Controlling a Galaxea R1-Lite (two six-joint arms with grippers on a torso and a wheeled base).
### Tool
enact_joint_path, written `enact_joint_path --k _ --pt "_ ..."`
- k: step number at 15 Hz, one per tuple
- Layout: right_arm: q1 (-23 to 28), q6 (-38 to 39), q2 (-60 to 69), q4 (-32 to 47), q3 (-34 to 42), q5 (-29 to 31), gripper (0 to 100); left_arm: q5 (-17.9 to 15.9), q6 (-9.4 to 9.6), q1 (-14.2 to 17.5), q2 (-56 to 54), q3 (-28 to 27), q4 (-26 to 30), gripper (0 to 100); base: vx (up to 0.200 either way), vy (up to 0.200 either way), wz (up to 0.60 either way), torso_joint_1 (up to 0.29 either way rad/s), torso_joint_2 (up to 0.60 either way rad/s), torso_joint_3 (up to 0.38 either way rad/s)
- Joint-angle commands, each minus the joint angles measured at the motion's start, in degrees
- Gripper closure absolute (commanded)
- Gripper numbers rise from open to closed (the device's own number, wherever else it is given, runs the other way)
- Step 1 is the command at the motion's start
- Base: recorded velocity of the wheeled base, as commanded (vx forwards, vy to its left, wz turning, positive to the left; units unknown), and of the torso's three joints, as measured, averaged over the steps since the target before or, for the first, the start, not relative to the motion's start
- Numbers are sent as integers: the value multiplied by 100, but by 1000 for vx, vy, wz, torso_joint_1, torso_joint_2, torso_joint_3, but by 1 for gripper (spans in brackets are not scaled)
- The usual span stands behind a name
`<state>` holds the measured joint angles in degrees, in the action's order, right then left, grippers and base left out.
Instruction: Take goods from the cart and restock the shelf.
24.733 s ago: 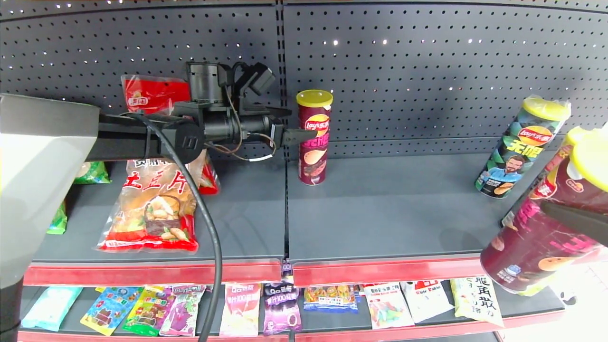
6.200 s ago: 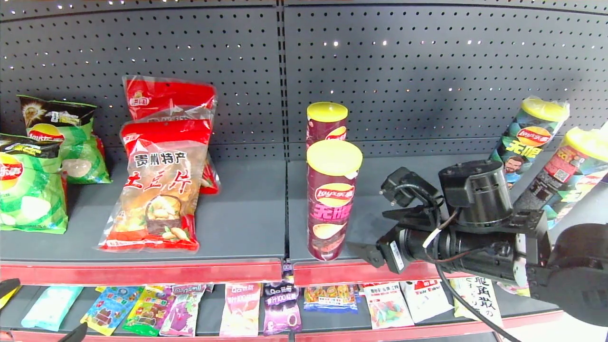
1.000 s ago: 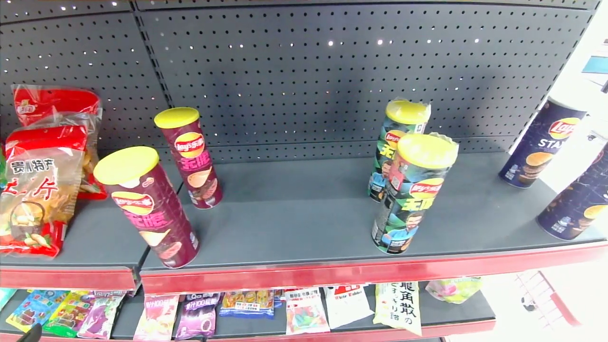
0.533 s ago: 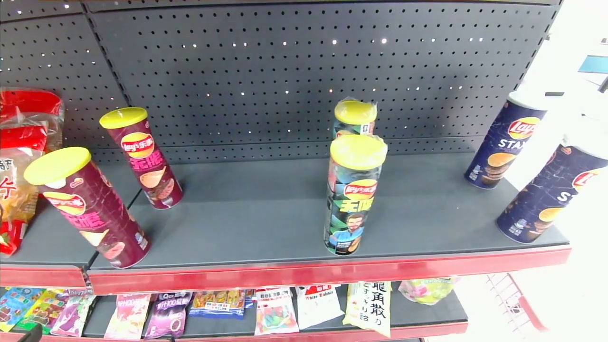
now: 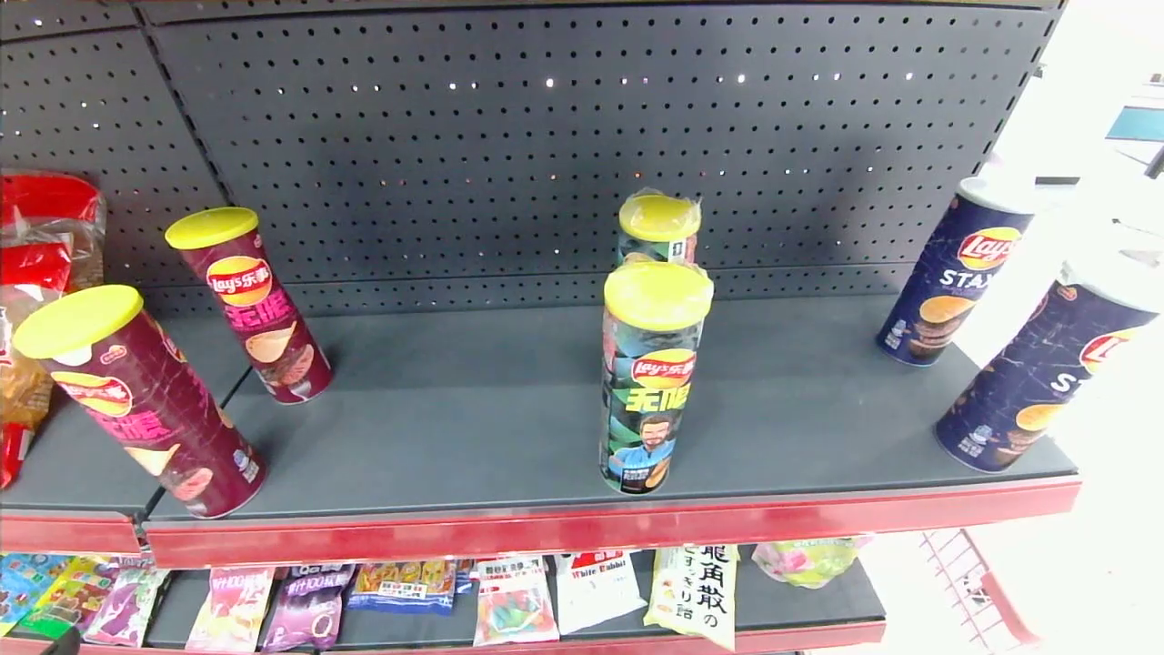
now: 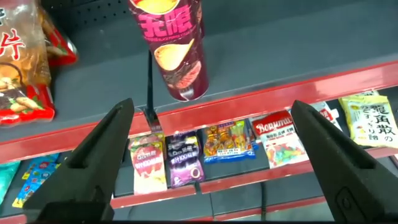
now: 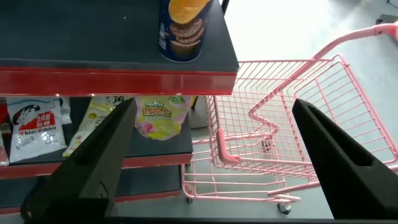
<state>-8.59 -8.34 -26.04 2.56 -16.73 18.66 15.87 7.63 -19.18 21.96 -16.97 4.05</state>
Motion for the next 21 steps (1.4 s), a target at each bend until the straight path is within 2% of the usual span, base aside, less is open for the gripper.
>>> enact_joint_path --k 1,3,6,19,21 --pt "-2 8 -15 -1 47 6 0 -5 2 2 -7 1 0 0 0 0 0 0 0 0" --pt "-2 8 -15 -1 38 6 0 -23 -16 2 -16 1 0 0 0 0 0 0 0 0" --pt "-2 8 -24 -1 82 -3 0 -58 -25 -7 -16 36 0 0 0 200 0 -1 -1 1" --pt "-2 16 -15 -1 91 -153 0 -49 -16 2 -218 203 8 0 0 0 0 0 0 0" --pt "-2 16 -6 -1 91 -153 0 -32 -25 2 -359 203 211 0 0 0 0 0 0 0"
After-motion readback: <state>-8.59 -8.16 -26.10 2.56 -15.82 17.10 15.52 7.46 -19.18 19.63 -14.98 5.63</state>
